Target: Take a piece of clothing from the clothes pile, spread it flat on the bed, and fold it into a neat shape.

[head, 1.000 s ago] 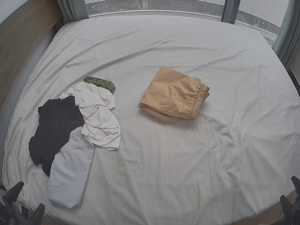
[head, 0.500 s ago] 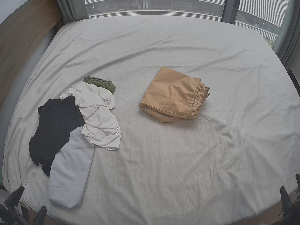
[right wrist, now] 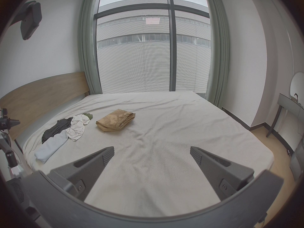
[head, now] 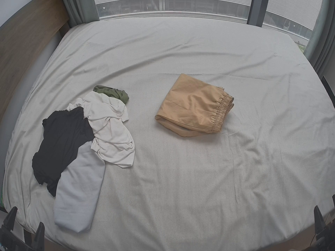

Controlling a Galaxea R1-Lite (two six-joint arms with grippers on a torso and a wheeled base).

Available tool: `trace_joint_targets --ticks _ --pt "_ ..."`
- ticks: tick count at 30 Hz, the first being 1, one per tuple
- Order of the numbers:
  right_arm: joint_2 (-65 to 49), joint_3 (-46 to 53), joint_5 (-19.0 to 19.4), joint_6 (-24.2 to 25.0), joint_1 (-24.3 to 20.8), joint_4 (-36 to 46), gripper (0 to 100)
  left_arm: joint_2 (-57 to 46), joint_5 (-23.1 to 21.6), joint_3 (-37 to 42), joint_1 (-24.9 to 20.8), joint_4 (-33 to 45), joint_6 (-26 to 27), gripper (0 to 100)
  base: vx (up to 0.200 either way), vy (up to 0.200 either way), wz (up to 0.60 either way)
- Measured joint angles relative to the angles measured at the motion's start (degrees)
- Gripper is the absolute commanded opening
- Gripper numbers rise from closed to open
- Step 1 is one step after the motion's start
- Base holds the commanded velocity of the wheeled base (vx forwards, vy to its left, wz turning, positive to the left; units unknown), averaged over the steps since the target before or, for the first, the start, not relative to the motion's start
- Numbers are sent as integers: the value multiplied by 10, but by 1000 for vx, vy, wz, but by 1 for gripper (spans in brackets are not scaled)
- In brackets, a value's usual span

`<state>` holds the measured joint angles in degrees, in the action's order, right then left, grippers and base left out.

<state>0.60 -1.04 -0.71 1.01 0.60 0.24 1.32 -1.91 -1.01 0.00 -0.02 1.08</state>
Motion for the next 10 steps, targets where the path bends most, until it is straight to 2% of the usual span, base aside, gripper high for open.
trace_joint_targets --ticks 5,10 --pt "0 0 18 -7 -1 0 100 -3 6 0 -1 1 -10 100 0 0 0" --pt "0 0 20 -9 0 -1 100 -4 5 0 0 0 -7 100 0 0 0"
